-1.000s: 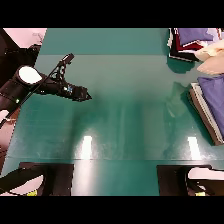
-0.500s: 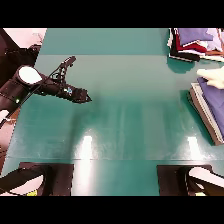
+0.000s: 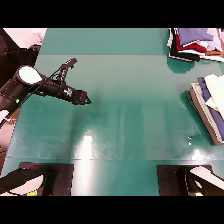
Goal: Fold the shirts.
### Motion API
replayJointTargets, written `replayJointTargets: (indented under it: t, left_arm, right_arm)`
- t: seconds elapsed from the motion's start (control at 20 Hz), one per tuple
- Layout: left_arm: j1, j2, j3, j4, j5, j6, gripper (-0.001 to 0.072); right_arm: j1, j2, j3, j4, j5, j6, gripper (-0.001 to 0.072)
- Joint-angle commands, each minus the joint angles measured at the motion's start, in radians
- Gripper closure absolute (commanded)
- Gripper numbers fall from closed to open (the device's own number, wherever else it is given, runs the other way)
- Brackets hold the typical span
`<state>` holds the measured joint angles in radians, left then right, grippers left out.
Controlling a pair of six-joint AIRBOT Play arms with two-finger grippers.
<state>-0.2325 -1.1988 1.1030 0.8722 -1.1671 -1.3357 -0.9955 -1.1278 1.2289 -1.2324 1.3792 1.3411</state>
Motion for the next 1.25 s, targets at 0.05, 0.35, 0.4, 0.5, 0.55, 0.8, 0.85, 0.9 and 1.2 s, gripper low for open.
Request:
replayJointTargets:
  t: [0.05, 0.35, 0.4, 0.5, 0.55, 0.8, 0.85, 0.9, 1.2]
  left_arm:
    - [0.000, 0.001, 0.000, 0.004, -0.012, 0.001, 0.0682]
    - [-0.001, 0.001, 0.000, 0.006, -0.011, 0.000, 0.0681]
    - [0.000, 0.001, 0.000, 0.006, -0.009, 0.000, 0.0682]
    - [0.000, 0.001, 0.000, 0.006, 0.008, 0.000, 0.0681]
    - [-0.001, 0.001, 0.000, 0.006, 0.012, 0.000, 0.0682]
    - [0.000, 0.001, 0.000, 0.006, 0.016, 0.000, 0.0682]
    - [-0.001, 0.001, 0.000, 0.006, 0.016, 0.000, 0.0682]
    - [0.000, 0.001, 0.000, 0.006, 0.015, 0.000, 0.0681]
    - [0.000, 0.001, 0.000, 0.006, 0.016, 0.000, 0.0681]
  right_arm:
    - [-0.016, 0.004, 0.009, 0.025, 0.000, 0.002, 0.0117]
    - [0.315, 0.004, 0.185, 0.388, 0.027, 0.002, 0.0117]
    - [0.401, 0.004, 0.202, 0.401, 0.027, 0.002, 0.0117]
    - [0.582, 0.004, 0.227, 0.397, 0.011, 0.002, 0.0117]
    - [0.671, 0.004, 0.235, 0.394, -0.006, 0.002, 0.0117]
    - [0.998, 0.003, 0.235, 0.391, -0.084, 0.001, 0.0661]
    - [1.035, 0.003, 0.235, 0.391, -0.095, 0.000, 0.0697]
    - [1.067, 0.003, 0.235, 0.391, -0.105, 0.000, 0.0697]
    - [1.108, 0.003, 0.234, 0.392, -0.112, 0.000, 0.0697]
